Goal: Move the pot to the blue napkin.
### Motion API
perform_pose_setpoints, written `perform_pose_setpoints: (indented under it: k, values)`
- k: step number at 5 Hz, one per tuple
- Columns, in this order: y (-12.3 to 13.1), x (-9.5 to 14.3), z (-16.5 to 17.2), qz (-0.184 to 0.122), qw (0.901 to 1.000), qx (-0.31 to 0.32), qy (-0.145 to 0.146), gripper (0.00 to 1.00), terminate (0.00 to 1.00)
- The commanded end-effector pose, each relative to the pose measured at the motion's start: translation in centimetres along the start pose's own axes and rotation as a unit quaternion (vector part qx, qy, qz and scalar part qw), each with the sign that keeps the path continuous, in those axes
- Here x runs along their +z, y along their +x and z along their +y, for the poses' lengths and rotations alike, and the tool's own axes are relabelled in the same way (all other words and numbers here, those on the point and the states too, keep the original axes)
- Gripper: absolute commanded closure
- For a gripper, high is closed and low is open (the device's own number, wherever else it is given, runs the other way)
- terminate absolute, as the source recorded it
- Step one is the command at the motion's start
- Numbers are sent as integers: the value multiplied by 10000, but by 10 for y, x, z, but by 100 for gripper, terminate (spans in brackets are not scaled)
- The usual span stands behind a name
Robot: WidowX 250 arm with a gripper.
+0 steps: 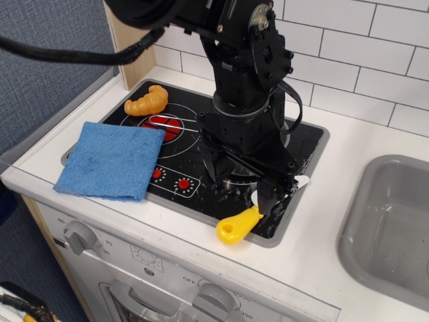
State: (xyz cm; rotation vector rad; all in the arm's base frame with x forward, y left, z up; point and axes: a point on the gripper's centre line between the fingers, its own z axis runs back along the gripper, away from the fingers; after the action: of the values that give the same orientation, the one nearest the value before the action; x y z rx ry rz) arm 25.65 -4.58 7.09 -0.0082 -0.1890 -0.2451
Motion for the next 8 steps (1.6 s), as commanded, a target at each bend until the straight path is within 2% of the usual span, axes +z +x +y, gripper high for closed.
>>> perform_pose_setpoints:
  k: [1, 3, 4, 5, 7, 8]
  values:
    - [0, 0, 0, 0, 10000, 0, 0, 0, 0]
    - [43, -2, 8, -204, 9991, 375, 11, 0, 0]
    - [76, -10, 11, -242, 9984, 515, -30, 0, 0]
    - [97, -22, 21, -173, 9982, 543, 210, 0, 0]
    - [104, -60, 41, 152, 9955, 875, 345, 0, 0]
    - [107, -68, 42, 210, 9941, 1033, 271, 0, 0]
